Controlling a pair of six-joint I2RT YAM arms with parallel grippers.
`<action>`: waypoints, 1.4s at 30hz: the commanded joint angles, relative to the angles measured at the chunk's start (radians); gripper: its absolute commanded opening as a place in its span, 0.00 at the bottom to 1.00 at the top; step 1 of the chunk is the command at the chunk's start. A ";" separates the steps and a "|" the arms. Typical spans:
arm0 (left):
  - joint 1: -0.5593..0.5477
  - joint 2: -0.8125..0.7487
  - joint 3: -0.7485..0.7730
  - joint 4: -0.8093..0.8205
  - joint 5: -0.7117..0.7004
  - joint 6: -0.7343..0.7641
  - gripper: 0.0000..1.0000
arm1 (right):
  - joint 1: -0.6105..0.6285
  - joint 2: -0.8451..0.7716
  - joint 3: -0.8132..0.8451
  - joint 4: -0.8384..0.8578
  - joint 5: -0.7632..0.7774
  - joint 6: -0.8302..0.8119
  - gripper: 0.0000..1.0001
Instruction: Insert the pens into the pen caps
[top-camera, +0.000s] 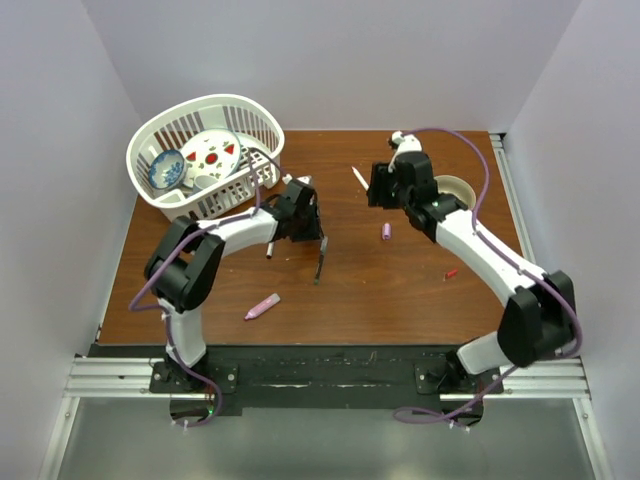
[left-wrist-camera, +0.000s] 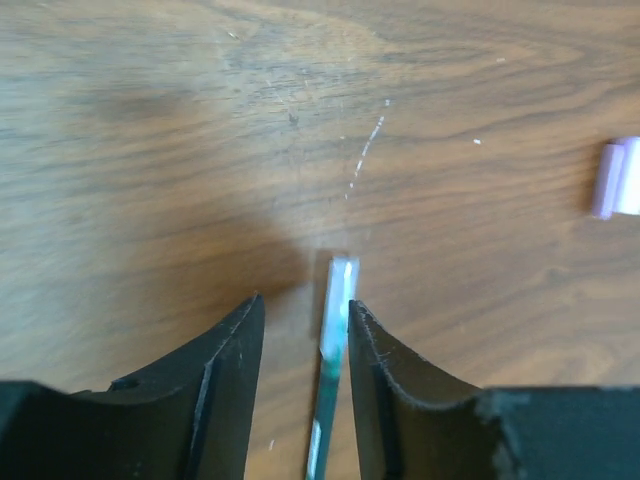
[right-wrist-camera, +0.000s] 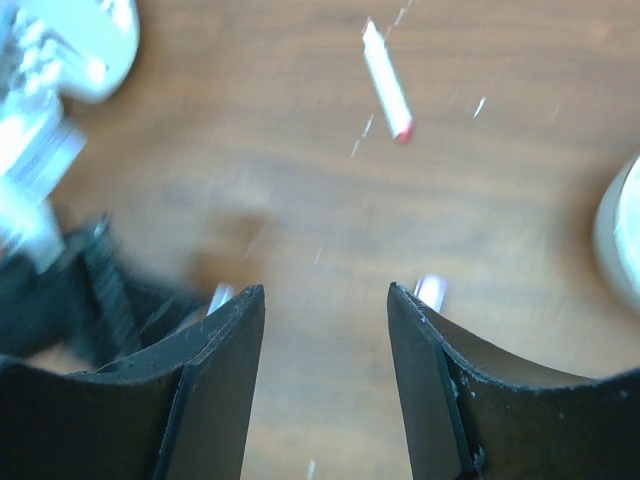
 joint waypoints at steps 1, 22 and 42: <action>0.012 -0.202 -0.041 0.004 0.000 0.062 0.48 | -0.055 0.195 0.176 0.032 -0.022 -0.098 0.56; 0.012 -0.783 -0.331 -0.065 0.081 0.274 0.95 | -0.109 0.945 0.908 -0.190 0.034 -0.271 0.52; 0.014 -0.901 -0.391 -0.028 0.116 0.219 0.92 | -0.109 1.053 1.017 -0.259 -0.018 -0.291 0.34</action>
